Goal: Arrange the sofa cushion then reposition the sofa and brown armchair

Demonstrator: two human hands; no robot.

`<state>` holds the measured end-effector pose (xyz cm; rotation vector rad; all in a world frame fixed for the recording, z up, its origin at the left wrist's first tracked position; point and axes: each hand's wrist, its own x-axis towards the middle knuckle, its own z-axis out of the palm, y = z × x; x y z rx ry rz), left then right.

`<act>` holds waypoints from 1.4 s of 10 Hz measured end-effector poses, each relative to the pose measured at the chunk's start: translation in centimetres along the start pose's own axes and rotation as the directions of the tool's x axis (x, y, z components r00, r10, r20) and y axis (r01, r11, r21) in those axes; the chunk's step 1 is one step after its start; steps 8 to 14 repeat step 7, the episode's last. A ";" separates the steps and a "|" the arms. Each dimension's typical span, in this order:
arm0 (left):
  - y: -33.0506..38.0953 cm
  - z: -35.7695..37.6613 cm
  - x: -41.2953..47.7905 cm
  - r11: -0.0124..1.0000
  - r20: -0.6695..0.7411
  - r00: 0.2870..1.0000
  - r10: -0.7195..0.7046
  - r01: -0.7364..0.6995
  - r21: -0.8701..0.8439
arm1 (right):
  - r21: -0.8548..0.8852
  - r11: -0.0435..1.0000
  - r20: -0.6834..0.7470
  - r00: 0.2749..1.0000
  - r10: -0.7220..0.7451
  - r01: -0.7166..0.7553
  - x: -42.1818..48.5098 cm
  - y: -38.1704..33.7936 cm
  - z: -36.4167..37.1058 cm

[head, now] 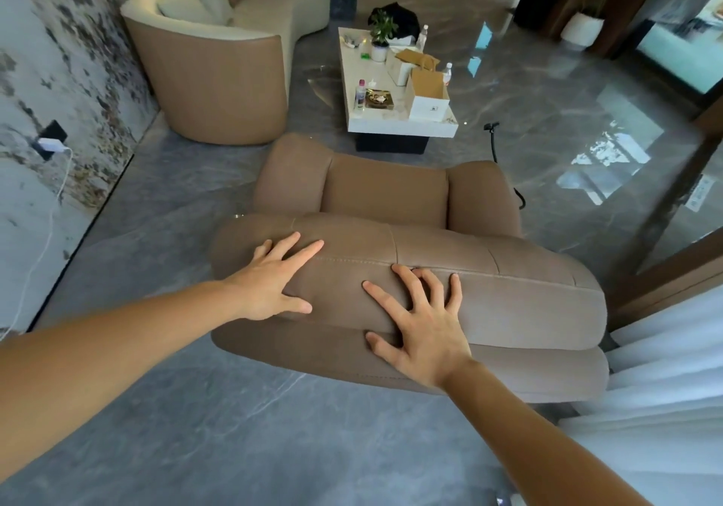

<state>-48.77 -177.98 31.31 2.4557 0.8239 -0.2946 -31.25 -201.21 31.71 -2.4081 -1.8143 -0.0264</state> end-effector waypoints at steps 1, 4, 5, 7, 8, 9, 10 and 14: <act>1.5 0.8 -0.3 1.000 0.013 1.000 0.004 -0.004 -0.007 | -0.022 1.000 0.012 1.000 -0.013 0.014 -1.2 1.4 -0.4; 3.8 2.0 -2.8 1.000 -0.008 1.000 0.023 -0.023 -0.015 | -0.071 0.995 0.199 0.976 0.086 -0.073 -3.0 1.6 -2.2; 3.7 0.0 -4.8 0.999 0.007 1.000 0.030 -0.030 0.033 | -0.059 0.986 0.271 0.948 0.169 -0.159 -1.7 0.2 -4.2; 0.4 -6.2 -11.8 0.939 0.128 0.967 -0.221 0.176 0.296 | -0.127 0.949 0.535 0.785 0.312 -0.290 3.4 -7.1 -8.6; 0.4 -6.2 -11.8 0.939 0.128 0.967 -0.221 0.176 0.296 | -0.127 0.949 0.535 0.785 0.312 -0.290 3.4 -7.1 -8.6; 0.4 -6.2 -11.8 0.939 0.128 0.967 -0.221 0.176 0.296 | -0.127 0.949 0.535 0.785 0.312 -0.290 3.4 -7.1 -8.6; 0.4 -6.2 -11.8 0.939 0.128 0.967 -0.221 0.176 0.296 | -0.127 0.949 0.535 0.785 0.312 -0.290 3.4 -7.1 -8.6; 0.4 -6.2 -11.8 0.939 0.128 0.967 -0.221 0.176 0.296 | -0.127 0.949 0.535 0.785 0.312 -0.290 3.4 -7.1 -8.6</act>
